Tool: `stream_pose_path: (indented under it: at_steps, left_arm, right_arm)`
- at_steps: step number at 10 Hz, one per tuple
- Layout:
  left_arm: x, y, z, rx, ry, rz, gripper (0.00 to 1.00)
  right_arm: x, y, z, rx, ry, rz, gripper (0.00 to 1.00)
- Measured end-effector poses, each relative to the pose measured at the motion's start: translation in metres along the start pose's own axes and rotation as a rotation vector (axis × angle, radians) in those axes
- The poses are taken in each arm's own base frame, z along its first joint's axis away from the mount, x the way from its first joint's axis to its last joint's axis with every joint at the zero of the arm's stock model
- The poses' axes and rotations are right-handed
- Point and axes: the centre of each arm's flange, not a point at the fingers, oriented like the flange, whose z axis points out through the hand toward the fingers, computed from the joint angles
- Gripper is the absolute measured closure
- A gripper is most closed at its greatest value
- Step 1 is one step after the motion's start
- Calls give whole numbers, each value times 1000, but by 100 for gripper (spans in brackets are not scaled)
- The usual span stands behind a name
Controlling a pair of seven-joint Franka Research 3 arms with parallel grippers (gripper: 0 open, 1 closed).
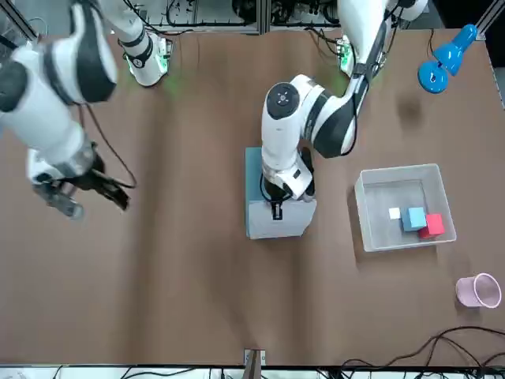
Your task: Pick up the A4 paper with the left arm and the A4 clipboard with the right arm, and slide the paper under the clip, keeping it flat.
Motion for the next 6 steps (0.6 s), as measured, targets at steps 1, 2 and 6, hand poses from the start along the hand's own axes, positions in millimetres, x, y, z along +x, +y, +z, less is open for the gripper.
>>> stream_pose_path:
  at_steps: [1, 2, 6]
  left_arm:
    - [3, 3, 2, -19, 16, -1, 99]
    - [5, 6, 1, -32, 21, -5, 99]
    - [-26, -21, -5, -24, 17, 3, 99]
  right_arm:
    - [10, 35, -12, -2, -14, -36, 0]
    - [19, 67, -22, -2, -24, -75, 0]
    - [21, 95, -62, -3, -54, -186, 0]
